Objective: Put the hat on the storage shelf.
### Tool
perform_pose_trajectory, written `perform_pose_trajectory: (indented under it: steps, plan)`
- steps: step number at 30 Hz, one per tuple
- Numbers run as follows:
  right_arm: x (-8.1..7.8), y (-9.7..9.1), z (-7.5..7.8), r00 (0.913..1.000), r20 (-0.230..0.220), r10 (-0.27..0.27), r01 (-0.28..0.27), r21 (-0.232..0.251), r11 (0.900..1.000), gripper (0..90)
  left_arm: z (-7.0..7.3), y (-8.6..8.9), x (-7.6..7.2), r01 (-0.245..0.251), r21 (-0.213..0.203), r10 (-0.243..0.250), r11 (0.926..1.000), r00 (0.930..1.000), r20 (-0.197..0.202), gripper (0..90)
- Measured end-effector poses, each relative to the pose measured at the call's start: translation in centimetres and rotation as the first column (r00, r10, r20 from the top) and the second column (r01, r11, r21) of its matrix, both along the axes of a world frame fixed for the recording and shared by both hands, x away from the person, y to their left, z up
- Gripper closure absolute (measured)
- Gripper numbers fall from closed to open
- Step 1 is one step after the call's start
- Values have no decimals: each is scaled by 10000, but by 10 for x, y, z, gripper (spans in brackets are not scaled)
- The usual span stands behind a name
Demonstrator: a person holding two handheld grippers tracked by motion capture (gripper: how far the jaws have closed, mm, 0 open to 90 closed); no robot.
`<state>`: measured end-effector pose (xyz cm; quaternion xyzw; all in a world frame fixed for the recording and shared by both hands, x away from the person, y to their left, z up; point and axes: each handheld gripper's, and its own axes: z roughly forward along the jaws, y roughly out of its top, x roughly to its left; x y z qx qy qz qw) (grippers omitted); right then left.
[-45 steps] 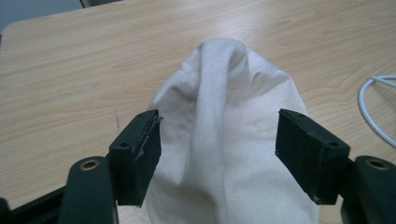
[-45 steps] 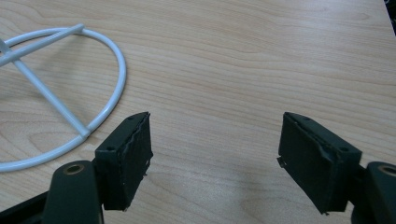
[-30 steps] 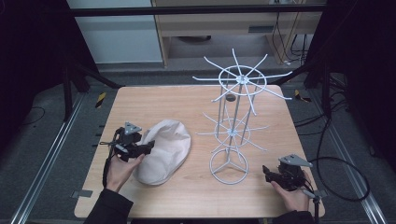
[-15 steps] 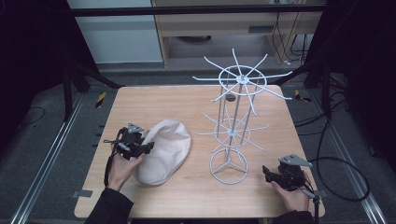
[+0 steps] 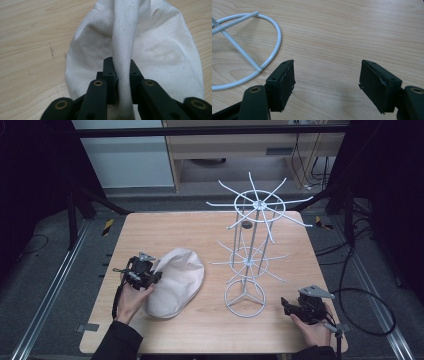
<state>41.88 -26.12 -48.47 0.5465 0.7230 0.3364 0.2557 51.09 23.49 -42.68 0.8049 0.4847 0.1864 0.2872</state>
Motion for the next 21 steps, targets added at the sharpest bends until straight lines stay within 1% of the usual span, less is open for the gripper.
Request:
perform_pose_trajectory:
  steps: [1,3,5,8,9,12,16,18,20,21]
  plan:
    - [0,0,0,10000,-10,8,-8,16,10000,283,1,0,0,13,15,-13,10000,10000,3,827]
    - [0,0,-1,10000,-57,-9,9,0,10000,283,1,1,-1,-19,-105,20,9999,10000,32,864]
    - [0,0,-1,10000,-71,-16,16,-12,10000,283,2,3,-2,28,-221,-27,9998,10000,29,871]
    - [0,-1,-1,10000,-83,-5,5,-9,10000,283,6,6,-5,85,-500,-75,9987,9998,192,879]
    - [0,-1,-1,10000,-82,0,0,-8,10000,283,8,7,-7,53,-679,-38,9977,9998,214,880]
    - [0,0,-1,9999,-104,5,-5,20,10000,283,13,10,-11,33,-1121,7,9937,9994,357,881]
    - [0,-1,0,10000,-2,0,0,22,10000,284,22,16,-18,63,-1660,33,9861,9983,578,882]
    - [0,-1,0,10000,10,-15,15,11,10000,284,27,18,-22,123,-1851,8,9826,9975,705,883]
    - [0,-1,0,10000,10,-8,8,9,10000,284,32,19,-26,148,-2102,27,9776,9965,830,883]
    - [0,-1,0,10000,11,-7,7,-5,10000,284,35,20,-29,185,-2137,19,9767,9955,950,883]
